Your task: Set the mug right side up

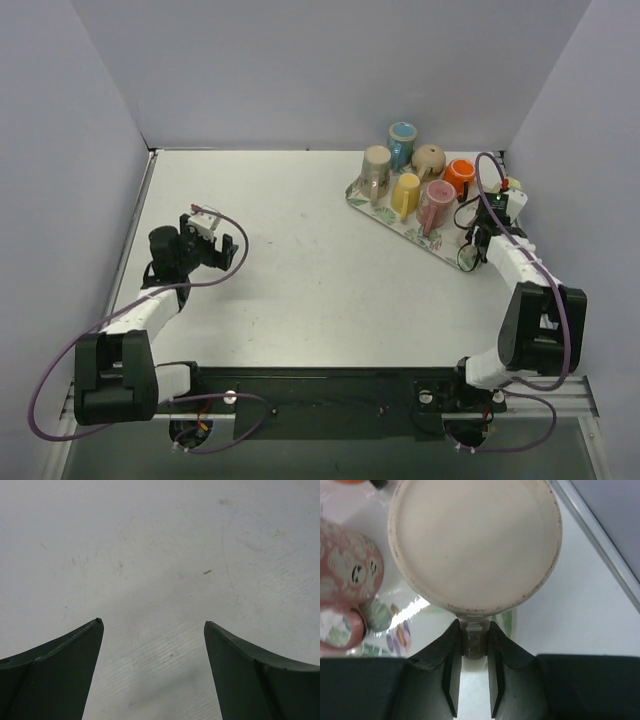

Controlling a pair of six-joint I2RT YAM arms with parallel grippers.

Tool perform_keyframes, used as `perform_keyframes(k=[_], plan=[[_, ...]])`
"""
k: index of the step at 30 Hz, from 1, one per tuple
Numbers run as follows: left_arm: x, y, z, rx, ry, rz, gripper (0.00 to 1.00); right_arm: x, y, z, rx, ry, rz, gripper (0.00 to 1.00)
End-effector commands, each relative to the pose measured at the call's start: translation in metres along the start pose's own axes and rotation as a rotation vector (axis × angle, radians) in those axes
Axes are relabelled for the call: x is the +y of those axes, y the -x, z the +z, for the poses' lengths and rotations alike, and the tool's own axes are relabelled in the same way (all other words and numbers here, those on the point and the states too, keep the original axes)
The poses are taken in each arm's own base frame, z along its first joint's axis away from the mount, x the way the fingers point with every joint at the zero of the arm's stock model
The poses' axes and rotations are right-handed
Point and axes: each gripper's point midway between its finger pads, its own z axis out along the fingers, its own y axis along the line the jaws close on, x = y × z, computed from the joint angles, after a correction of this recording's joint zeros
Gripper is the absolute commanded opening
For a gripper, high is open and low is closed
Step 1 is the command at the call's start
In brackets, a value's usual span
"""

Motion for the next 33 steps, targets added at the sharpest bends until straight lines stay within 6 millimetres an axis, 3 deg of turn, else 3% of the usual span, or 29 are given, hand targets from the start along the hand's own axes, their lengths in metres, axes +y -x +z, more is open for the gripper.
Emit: perform_keyframes(k=[1,2,3,6,10,12,13,14,15,17,19,20,21,22,23,25,29,33], plan=[[-0.036,0.054,-0.008,-0.001,-0.271,0.134,0.93,-0.002,0.022,-0.058,-0.077,0.107,0.116,0.00],[-0.042,0.076,-0.007,-0.024,-0.290,0.161,0.93,0.002,0.016,-0.066,-0.056,0.144,0.141,0.00],[-0.045,0.068,-0.012,0.028,-0.301,0.135,0.93,0.003,0.020,-0.078,-0.075,0.174,0.167,0.00],[-0.082,0.089,-0.014,0.034,-0.379,0.207,0.93,0.010,0.007,-0.098,-0.044,0.264,0.235,0.00],[-0.133,0.103,-0.028,0.026,-0.514,0.278,0.93,0.018,0.007,-0.131,-0.048,0.373,0.305,0.00],[-0.158,0.109,-0.036,0.034,-0.583,0.295,0.93,0.035,0.008,-0.148,-0.027,0.481,0.359,0.00],[-0.181,0.111,-0.042,0.029,-0.640,0.333,0.93,0.048,0.005,-0.159,-0.004,0.547,0.362,0.00],[-0.187,0.116,-0.044,0.020,-0.640,0.383,0.93,0.059,0.008,-0.169,0.004,0.596,0.400,0.00],[-0.210,0.119,-0.053,0.001,-0.666,0.441,0.93,0.077,0.004,-0.184,0.035,0.665,0.413,0.00],[-0.238,0.127,-0.064,-0.073,-0.678,0.559,0.93,0.108,0.005,-0.218,0.051,0.791,0.418,0.00],[-0.255,0.138,-0.069,-0.157,-0.650,0.671,0.93,0.135,0.008,-0.252,0.069,0.916,0.437,0.00],[-0.259,0.141,-0.066,-0.181,-0.637,0.717,0.93,0.142,0.006,-0.260,0.084,0.940,0.437,0.00],[-0.258,0.139,-0.062,-0.178,-0.588,0.771,0.93,0.158,0.011,-0.285,0.084,1.023,0.446,0.00],[-0.262,0.144,-0.058,-0.212,-0.558,0.798,0.93,0.166,0.007,-0.291,0.104,1.045,0.437,0.00],[-0.251,0.146,-0.048,-0.239,-0.444,0.852,0.93,0.177,0.008,-0.311,0.112,1.098,0.429,0.00],[-0.247,0.154,-0.042,-0.347,-0.318,0.936,0.93,0.193,0.004,-0.333,0.138,1.158,0.414,0.00],[-0.231,0.152,-0.049,-0.524,-0.162,1.038,0.93,0.214,0.005,-0.363,0.162,1.249,0.424,0.00],[-0.228,0.154,-0.060,-0.622,-0.128,1.029,0.93,0.232,-0.007,-0.387,0.205,1.305,0.376,0.00]])
